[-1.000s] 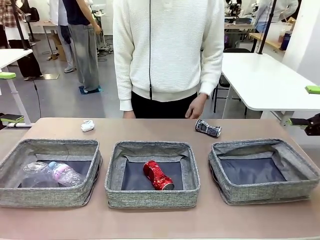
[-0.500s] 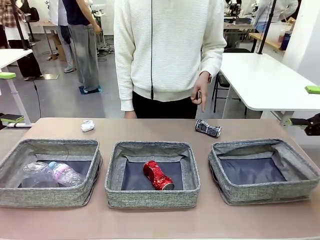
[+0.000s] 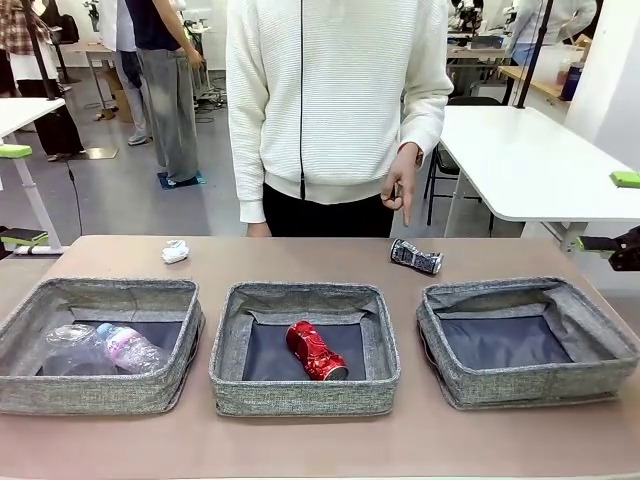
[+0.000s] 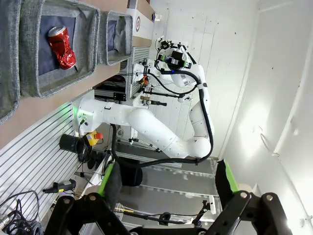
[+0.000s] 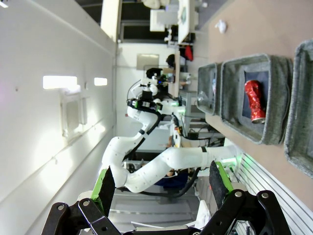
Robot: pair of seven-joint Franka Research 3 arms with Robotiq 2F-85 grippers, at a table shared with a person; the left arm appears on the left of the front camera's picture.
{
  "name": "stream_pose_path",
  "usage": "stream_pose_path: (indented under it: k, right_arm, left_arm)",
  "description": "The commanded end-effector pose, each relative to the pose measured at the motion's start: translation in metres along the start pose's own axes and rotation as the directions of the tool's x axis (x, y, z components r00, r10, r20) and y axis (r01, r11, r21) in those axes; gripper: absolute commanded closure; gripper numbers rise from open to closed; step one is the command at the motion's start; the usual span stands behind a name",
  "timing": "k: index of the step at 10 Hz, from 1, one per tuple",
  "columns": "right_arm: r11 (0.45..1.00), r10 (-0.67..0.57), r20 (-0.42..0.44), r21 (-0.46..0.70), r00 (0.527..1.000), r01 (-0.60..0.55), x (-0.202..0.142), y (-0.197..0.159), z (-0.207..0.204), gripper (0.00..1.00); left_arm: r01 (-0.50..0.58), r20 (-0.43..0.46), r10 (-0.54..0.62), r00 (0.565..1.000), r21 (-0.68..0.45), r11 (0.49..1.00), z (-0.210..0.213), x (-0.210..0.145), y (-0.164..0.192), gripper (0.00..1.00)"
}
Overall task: Sort the waste into the appropriate baskets.
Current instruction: Pick up the waste item pointed out by the person.
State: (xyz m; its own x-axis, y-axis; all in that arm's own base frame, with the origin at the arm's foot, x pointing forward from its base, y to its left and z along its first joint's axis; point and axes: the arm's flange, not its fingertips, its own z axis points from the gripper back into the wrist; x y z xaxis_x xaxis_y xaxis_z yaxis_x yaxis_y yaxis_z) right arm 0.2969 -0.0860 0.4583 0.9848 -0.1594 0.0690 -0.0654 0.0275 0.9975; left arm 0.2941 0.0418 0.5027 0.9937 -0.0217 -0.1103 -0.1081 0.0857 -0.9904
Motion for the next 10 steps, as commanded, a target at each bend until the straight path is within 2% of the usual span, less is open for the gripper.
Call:
stream_pose_path:
  k: [1, 2, 3, 4, 5, 6, 7, 8, 9, 10]
  right_arm:
    - [1.0, 0.0, 0.0, 0.0, 1.0, 0.0, 0.0, 0.0, 0.0, 0.0]
    - [0.984, 0.008, -0.049, -0.176, 0.999, -0.017, 0.024, 0.012, -0.027, 0.0]
    - [0.916, 0.043, -0.11, -0.392, 0.993, -0.083, 0.06, 0.025, -0.068, 0.0]
    - [0.796, 0.051, -0.182, -0.586, 0.982, -0.15, 0.094, 0.031, -0.106, 0.0]
    - [0.598, 0.076, -0.149, -0.785, 0.986, -0.165, 0.121, 0.028, -0.141, 0.0]
    - [0.314, 0.15, -0.121, -0.935, 0.981, -0.164, 0.141, 0.02, -0.172, 0.0]
    - [0.084, 0.19, -0.171, -0.978, 0.967, -0.189, 0.154, 0.006, -0.204, 0.0]
    - [-0.046, 0.211, -0.147, -0.989, 0.966, -0.14, 0.157, -0.001, -0.212, 0.0]
    - [-0.01, 0.19, -0.129, -0.992, 0.973, -0.129, 0.152, -0.001, -0.2, 0.0]
    - [0.118, 0.163, -0.078, -0.988, 0.984, -0.098, 0.136, 0.012, -0.173, 0.0]
  left_arm:
    - [-0.014, -0.002, 0.014, 1.0, -0.016, 1.0, -0.001, -0.003, -0.006, 0.0]
    - [-0.014, -0.002, 0.014, 1.0, -0.016, 1.0, -0.001, -0.003, -0.006, 0.0]
    - [-0.014, -0.002, 0.014, 1.0, -0.016, 1.0, -0.001, -0.003, -0.006, 0.0]
    - [-0.014, -0.002, 0.014, 1.0, -0.016, 1.0, -0.001, -0.003, -0.006, 0.0]
    - [-0.014, -0.002, 0.014, 1.0, -0.016, 1.0, -0.001, -0.003, -0.006, 0.0]
    - [-0.014, -0.002, 0.014, 1.0, -0.016, 1.0, -0.001, -0.003, -0.006, 0.0]
    - [-0.014, -0.002, 0.014, 1.0, -0.016, 1.0, -0.001, -0.003, -0.006, 0.0]
    - [-0.014, -0.002, 0.014, 1.0, -0.016, 1.0, -0.001, -0.003, -0.006, 0.0]
    - [-0.014, -0.002, 0.014, 1.0, -0.016, 1.0, -0.001, -0.003, -0.006, 0.0]
    - [-0.014, -0.002, 0.014, 1.0, -0.016, 1.0, -0.001, -0.003, -0.006, 0.0]
